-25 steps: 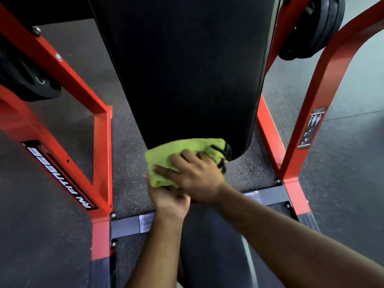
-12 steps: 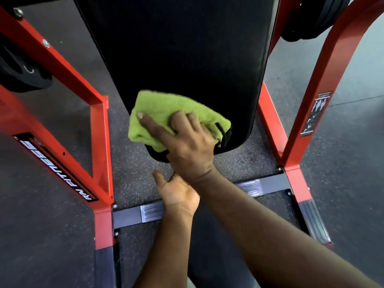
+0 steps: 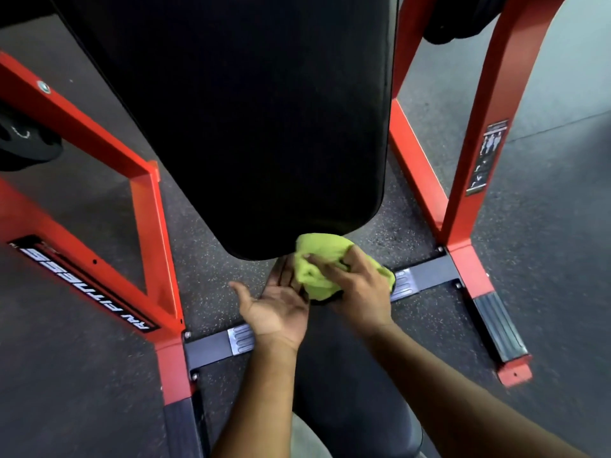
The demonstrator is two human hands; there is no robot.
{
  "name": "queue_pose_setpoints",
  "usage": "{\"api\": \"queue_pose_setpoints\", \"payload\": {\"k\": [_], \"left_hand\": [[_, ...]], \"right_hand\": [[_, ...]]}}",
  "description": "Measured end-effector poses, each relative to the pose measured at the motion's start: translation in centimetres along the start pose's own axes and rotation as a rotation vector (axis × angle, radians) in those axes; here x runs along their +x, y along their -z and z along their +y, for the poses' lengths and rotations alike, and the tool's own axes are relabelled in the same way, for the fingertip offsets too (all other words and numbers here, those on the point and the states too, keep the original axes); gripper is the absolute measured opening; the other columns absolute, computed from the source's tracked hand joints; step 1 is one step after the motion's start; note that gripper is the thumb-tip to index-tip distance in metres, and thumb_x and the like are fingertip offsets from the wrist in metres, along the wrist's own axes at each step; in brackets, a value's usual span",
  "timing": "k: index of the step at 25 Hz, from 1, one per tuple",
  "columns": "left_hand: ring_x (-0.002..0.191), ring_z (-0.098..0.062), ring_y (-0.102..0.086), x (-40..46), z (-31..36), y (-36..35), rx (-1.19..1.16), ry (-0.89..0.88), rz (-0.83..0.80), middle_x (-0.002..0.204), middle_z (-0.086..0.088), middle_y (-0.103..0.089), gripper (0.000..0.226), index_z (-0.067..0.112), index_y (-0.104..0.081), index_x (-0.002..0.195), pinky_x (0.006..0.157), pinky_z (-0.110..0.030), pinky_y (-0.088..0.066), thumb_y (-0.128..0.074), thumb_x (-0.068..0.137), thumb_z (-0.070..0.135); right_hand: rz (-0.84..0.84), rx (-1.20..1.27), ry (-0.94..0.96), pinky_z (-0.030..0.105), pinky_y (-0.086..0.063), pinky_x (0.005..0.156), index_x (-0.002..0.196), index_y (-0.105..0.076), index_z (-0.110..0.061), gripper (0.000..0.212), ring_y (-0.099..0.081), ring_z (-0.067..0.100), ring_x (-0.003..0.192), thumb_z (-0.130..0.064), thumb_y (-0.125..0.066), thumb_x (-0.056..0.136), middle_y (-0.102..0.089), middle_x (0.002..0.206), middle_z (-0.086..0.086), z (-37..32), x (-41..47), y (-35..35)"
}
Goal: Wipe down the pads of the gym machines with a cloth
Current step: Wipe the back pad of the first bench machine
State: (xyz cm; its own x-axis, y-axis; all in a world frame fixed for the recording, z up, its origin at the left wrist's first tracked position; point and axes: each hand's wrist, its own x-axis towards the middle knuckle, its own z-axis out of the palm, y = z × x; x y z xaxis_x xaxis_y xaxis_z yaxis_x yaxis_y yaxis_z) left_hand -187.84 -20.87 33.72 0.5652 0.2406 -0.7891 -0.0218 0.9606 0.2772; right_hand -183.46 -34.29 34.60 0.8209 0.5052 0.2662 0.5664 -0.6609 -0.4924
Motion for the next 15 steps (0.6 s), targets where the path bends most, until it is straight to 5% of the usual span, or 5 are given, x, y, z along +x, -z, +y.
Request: {"api": "queue_pose_setpoints", "payload": {"k": [5, 8, 11, 13, 15], "left_hand": [[0.127, -0.028, -0.056, -0.8, 0.2, -1.0, 0.079, -0.031, 0.034, 0.131, -0.008, -0.065, 0.094, 0.006, -0.056, 0.132, 0.112, -0.049, -0.032, -0.025, 0.085, 0.081], [0.119, -0.023, -0.058, -2.2, 0.7, -0.5, 0.253, -0.151, 0.097, 0.109, -0.006, -0.074, 0.083, 0.007, -0.070, 0.113, 0.105, -0.034, -0.038, -0.024, 0.093, 0.072], [0.104, 0.004, -0.047, -2.6, 2.0, 0.1, 0.579, -0.188, 0.052, 0.073, 0.004, -0.070, 0.081, 0.023, -0.078, 0.056, 0.111, -0.016, -0.025, -0.021, 0.101, 0.058], [0.100, 0.012, -0.047, -1.7, 2.7, -1.1, 0.874, -0.142, -0.025, 0.101, 0.019, -0.066, 0.038, 0.068, -0.060, 0.089, 0.113, -0.014, -0.023, -0.031, 0.104, 0.050], [0.092, 0.021, -0.031, -1.2, 3.5, -0.8, 0.939, -0.081, 0.033, 0.096, 0.040, -0.056, 0.030, 0.076, -0.027, 0.100, 0.108, -0.016, -0.018, -0.029, 0.104, 0.047]], "right_hand": [[0.518, 0.729, -1.115, 0.035, -0.049, 0.087, 0.133, -0.040, -0.027, 0.067, -0.061, 0.027, 0.104, -0.006, -0.052, 0.070, -0.062, 0.113, 0.005, -0.6, 0.8, 0.5], [0.683, 1.255, -1.329, 0.057, -0.047, 0.102, 0.135, -0.030, -0.039, 0.086, -0.060, 0.038, 0.117, -0.002, -0.037, 0.058, -0.056, 0.133, 0.013, -3.2, 5.3, -2.6], [0.446, 1.204, -1.346, 0.044, -0.044, 0.108, 0.150, -0.014, -0.039, 0.100, -0.056, 0.025, 0.123, -0.002, -0.051, 0.065, -0.047, 0.143, 0.009, -7.1, 6.7, -7.9], [0.320, 1.090, -1.404, 0.036, -0.040, 0.111, 0.150, -0.014, -0.039, 0.103, -0.050, 0.016, 0.130, -0.015, -0.070, 0.066, -0.040, 0.152, 0.012, -7.1, 7.1, -14.5], [0.404, 1.138, -1.458, 0.035, -0.044, 0.108, 0.134, -0.028, -0.043, 0.088, -0.055, 0.018, 0.125, -0.008, -0.076, 0.067, -0.048, 0.146, 0.017, -7.3, 7.5, -15.5]]}}
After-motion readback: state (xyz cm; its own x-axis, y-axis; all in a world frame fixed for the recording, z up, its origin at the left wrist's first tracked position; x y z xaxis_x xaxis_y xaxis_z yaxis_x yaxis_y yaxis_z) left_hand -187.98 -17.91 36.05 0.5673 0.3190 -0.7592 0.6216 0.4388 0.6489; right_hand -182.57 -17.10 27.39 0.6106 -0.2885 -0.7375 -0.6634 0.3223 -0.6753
